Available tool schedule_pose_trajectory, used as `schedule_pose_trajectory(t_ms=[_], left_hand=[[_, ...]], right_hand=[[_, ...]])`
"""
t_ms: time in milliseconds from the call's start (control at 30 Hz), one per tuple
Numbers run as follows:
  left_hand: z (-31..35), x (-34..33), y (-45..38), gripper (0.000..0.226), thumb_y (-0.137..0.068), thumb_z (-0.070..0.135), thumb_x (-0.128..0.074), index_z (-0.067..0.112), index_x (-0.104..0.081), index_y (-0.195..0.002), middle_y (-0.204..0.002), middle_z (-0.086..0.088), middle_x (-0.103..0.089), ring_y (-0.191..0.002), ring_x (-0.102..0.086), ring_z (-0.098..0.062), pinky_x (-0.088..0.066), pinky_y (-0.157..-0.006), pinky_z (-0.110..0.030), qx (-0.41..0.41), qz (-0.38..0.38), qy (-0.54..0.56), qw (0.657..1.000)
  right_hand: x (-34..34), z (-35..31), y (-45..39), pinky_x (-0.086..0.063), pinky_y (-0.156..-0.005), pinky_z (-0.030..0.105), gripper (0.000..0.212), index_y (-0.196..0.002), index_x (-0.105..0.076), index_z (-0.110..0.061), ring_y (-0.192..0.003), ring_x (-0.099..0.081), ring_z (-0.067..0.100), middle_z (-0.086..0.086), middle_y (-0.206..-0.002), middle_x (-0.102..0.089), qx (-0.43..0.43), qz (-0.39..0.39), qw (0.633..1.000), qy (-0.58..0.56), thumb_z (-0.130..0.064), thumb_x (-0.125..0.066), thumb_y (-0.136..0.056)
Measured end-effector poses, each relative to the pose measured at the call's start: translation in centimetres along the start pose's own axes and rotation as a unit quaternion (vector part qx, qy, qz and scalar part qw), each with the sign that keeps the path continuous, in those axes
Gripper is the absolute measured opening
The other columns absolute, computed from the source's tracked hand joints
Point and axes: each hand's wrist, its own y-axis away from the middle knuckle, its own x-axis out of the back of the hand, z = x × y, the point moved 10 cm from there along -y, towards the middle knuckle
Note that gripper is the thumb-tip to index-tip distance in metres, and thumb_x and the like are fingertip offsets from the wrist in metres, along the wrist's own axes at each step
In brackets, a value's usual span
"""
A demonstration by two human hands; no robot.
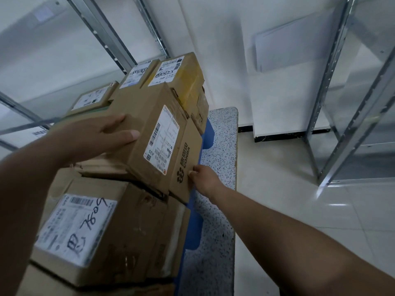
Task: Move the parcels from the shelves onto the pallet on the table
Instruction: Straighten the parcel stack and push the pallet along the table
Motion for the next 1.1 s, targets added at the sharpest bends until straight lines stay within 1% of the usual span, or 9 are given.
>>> schedule_pose_trajectory(t_ms=[167,300,400,567,667,733,867,967,1100], left_hand=[[0.0,-0.2,0.1,0.112,-0.04,0.091,-0.034,0.047,-0.027,-0.142,-0.154,0.003,-0.026,-0.139,-0.027,-0.026,-0.022,-0.109,-0.045,0.009,0.0,0.003,1.0],[-0.2,-0.1,0.7,0.097,-0.06,0.091,-0.04,0.044,-0.027,-0.144,-0.154,0.002,-0.027,-0.138,-0.027,-0.027,-0.023,-0.109,-0.046,0.017,0.019,0.006,1.0],[-0.1,-0.5,1.4,0.083,-0.07,0.077,-0.037,0.041,-0.027,-0.145,-0.153,0.0,-0.028,-0.138,-0.028,-0.027,-0.022,-0.11,-0.044,0.02,0.033,0.005,0.999],[0.8,-0.2,3.1,0.07,-0.083,0.065,-0.041,0.034,-0.031,-0.145,-0.152,-0.002,-0.031,-0.137,-0.03,-0.027,-0.024,-0.109,-0.042,0.003,0.085,0.03,0.996],[0.2,0.0,5.2,0.072,-0.08,0.064,-0.044,0.033,-0.034,-0.144,-0.15,-0.001,-0.034,-0.136,-0.032,-0.025,-0.024,-0.108,-0.041,-0.01,0.103,0.055,0.993],[-1.3,-0.4,7.0,0.082,-0.07,0.075,-0.044,0.037,-0.035,-0.142,-0.149,0.0,-0.036,-0.135,-0.034,-0.025,-0.025,-0.107,-0.041,-0.005,0.092,0.061,0.994],[-4.5,-1.4,11.3,0.114,-0.041,0.098,-0.034,0.041,-0.036,-0.14,-0.148,0.003,-0.037,-0.133,-0.037,-0.023,-0.029,-0.106,-0.043,0.009,0.075,0.056,0.996],[-6.2,-2.7,13.7,0.101,-0.052,0.087,-0.042,0.039,-0.035,-0.141,-0.149,0.004,-0.036,-0.133,-0.036,-0.023,-0.029,-0.105,-0.043,0.02,0.081,0.044,0.996],[-7.1,-5.3,15.4,0.104,-0.051,0.092,-0.047,0.041,-0.033,-0.141,-0.146,0.007,-0.038,-0.123,-0.044,-0.022,-0.036,-0.097,-0.04,0.021,0.032,0.068,0.997]], right_hand=[[-0.2,-0.6,0.3,-0.037,-0.069,0.028,0.024,-0.089,-0.052,-0.005,-0.084,-0.048,0.024,0.014,-0.091,-0.051,0.001,-0.007,0.998,0.057,-0.018,-0.036,-0.1],[-0.5,-1.1,0.4,-0.031,-0.052,0.022,0.034,-0.064,-0.04,-0.015,-0.062,-0.04,0.014,0.002,-0.068,-0.04,-0.005,0.002,0.992,0.125,-0.013,-0.039,-0.098],[-0.5,-1.1,0.8,-0.027,-0.055,0.015,0.037,-0.062,-0.032,-0.023,-0.058,-0.032,0.009,-0.004,-0.066,-0.034,-0.013,0.01,0.991,0.135,-0.014,-0.043,-0.097],[-0.2,-1.4,2.2,-0.034,-0.06,0.026,0.038,-0.061,-0.033,-0.02,-0.074,-0.042,0.016,-0.003,-0.066,-0.035,-0.005,0.025,0.993,0.118,-0.013,-0.043,-0.097],[-0.1,-0.3,4.2,-0.026,-0.048,0.024,0.04,-0.057,-0.032,-0.015,-0.056,-0.035,0.012,0.001,-0.06,-0.035,0.006,0.035,0.998,0.046,-0.006,-0.046,-0.093],[-0.5,0.8,6.0,-0.025,-0.05,0.028,0.041,-0.057,-0.031,-0.014,-0.054,-0.032,0.011,0.001,-0.058,-0.033,0.014,0.038,0.999,0.016,-0.006,-0.047,-0.093],[-2.7,2.7,9.8,-0.033,-0.06,0.03,0.033,-0.065,-0.043,-0.009,-0.065,-0.045,0.022,0.006,-0.063,-0.044,0.027,0.026,0.999,0.005,-0.017,-0.048,-0.096],[-5.1,3.8,12.3,-0.047,-0.077,0.034,0.021,-0.092,-0.062,-0.004,-0.085,-0.06,0.025,0.01,-0.091,-0.065,0.033,0.002,0.999,-0.011,-0.022,-0.051,-0.096],[-7.1,4.0,13.8,-0.049,-0.088,0.039,0.024,-0.109,-0.063,-0.005,-0.098,-0.061,0.024,0.01,-0.106,-0.066,0.027,-0.018,0.999,-0.022,-0.02,-0.05,-0.095]])
